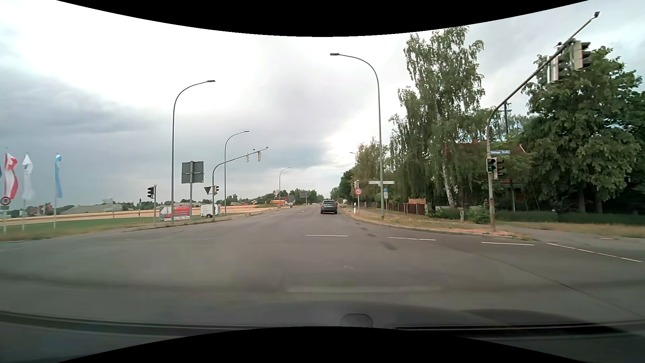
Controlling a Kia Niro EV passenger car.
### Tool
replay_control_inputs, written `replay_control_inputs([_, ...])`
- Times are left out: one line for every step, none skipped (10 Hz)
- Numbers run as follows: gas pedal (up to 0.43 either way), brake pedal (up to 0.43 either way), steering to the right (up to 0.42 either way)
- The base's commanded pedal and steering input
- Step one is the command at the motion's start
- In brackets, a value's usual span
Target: Follow the waypoints while adhering to traffic rules and regulations
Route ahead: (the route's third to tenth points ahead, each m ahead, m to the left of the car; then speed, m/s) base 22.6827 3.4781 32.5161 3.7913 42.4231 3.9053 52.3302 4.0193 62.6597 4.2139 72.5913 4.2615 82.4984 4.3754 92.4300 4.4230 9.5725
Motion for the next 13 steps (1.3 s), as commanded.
replay_control_inputs([0.339,0.000,-0.002])
replay_control_inputs([0.398,0.000,-0.004])
replay_control_inputs([0.409,0.000,-0.007])
replay_control_inputs([0.429,0.000,-0.007])
replay_control_inputs([0.441,0.000,-0.006])
replay_control_inputs([0.480,0.000,-0.006])
replay_control_inputs([0.480,0.000,-0.005])
replay_control_inputs([0.480,0.000,-0.006])
replay_control_inputs([0.461,0.000,-0.007])
replay_control_inputs([0.461,0.000,-0.007])
replay_control_inputs([0.421,0.000,-0.007])
replay_control_inputs([0.409,0.000,-0.008])
replay_control_inputs([0.378,0.000,-0.011])
